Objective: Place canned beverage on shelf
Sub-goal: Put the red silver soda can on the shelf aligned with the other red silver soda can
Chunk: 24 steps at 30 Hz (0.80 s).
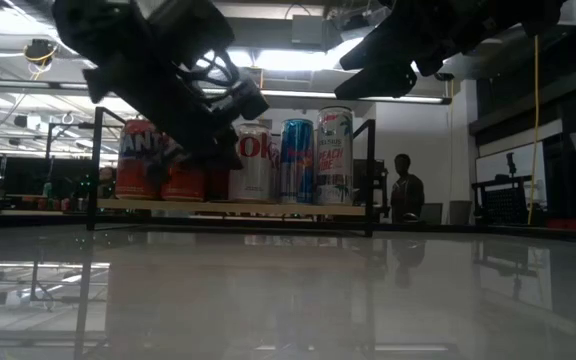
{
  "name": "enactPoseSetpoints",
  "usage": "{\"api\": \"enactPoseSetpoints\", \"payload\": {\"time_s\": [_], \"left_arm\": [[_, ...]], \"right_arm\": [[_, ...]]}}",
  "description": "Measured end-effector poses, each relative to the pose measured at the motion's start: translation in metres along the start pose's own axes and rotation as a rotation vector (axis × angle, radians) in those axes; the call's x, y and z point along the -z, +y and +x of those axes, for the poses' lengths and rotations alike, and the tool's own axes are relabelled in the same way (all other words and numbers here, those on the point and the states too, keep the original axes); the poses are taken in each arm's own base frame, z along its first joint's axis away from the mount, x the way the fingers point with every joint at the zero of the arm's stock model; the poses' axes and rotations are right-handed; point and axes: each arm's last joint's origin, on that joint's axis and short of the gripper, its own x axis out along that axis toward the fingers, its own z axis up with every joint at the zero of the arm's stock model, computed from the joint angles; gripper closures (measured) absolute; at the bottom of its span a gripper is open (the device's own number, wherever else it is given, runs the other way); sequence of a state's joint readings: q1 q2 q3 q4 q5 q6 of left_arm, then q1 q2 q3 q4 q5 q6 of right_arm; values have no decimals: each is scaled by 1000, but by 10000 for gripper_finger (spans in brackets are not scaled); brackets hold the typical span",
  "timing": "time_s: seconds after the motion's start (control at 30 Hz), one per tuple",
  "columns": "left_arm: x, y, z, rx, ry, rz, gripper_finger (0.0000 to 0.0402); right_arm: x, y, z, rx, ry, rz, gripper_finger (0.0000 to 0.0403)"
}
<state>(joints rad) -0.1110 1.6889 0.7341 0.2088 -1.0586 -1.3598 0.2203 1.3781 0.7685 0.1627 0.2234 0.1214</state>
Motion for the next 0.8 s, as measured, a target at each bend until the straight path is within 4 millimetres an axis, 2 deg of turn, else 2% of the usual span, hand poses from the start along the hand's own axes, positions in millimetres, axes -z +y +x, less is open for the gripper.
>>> {"api": "enactPoseSetpoints", "payload": {"time_s": [0.27, 0.57, 0.8], "left_arm": [[-4, -1, 12, -4, -24, -57, 401], [-11, -1, 22, -12, -40, -97, 401], [-15, -2, 28, -7, -44, -134, 401]], "right_arm": [[-3, -1, -6, 0, -9, 1, 45], [-20, -12, -50, 118, -55, -22, 45], [-13, -20, -77, 132, -119, -20, 45]]}}
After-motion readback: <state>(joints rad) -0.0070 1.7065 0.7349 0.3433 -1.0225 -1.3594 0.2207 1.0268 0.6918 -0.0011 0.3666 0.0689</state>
